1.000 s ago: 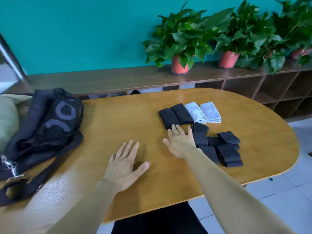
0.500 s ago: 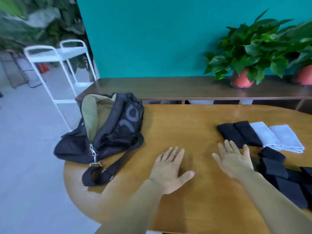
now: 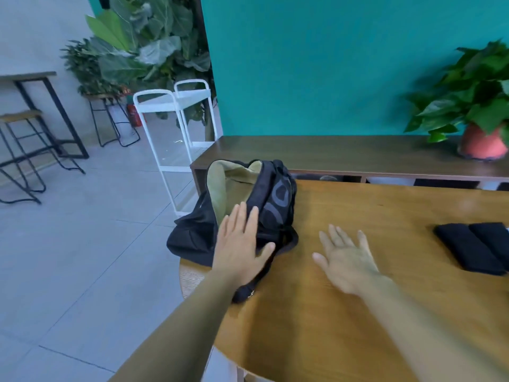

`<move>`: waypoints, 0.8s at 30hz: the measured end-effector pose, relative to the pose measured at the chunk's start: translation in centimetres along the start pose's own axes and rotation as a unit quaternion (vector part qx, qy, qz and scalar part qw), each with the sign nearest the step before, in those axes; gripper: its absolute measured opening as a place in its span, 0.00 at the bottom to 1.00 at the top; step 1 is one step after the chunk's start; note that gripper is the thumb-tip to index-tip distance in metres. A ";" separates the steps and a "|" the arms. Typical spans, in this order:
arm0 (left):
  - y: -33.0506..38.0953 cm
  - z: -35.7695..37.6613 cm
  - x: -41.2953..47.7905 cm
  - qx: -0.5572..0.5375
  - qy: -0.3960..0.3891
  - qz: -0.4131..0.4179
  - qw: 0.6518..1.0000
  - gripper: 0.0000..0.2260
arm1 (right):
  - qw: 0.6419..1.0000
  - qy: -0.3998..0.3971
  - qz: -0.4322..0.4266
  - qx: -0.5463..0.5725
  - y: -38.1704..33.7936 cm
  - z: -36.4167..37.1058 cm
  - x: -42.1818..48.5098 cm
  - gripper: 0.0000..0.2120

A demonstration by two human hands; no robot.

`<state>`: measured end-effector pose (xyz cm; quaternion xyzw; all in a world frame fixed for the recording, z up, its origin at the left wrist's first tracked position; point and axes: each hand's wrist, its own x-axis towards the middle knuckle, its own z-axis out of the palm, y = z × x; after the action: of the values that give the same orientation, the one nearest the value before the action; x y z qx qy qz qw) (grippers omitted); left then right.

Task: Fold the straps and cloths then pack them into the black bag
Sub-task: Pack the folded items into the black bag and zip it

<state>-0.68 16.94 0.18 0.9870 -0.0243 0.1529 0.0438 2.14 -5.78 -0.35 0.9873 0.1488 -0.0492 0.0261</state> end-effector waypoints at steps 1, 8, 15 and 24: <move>-1.1 -0.1 -0.1 0.006 0.003 -0.011 1.000 0.35 | 1.000 0.013 -0.013 0.000 -0.9 -0.3 0.4 0.29; -7.2 -0.9 0.1 0.038 -0.041 0.006 0.998 0.28 | 0.979 0.153 -0.131 -0.008 -8.3 -2.8 3.6 0.34; -8.3 -1.7 0.9 0.109 -0.102 0.028 0.988 0.33 | 0.958 0.177 -0.188 -0.124 -12.3 -3.9 6.0 0.28; -5.8 -0.8 1.1 0.100 -0.111 0.047 0.988 0.39 | 0.964 0.187 -0.159 -0.097 -8.1 -3.4 4.3 0.12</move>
<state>0.52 22.74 0.79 0.9950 -0.0601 0.0464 -0.0655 4.18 3.41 2.26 0.9352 0.3106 0.1473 0.0857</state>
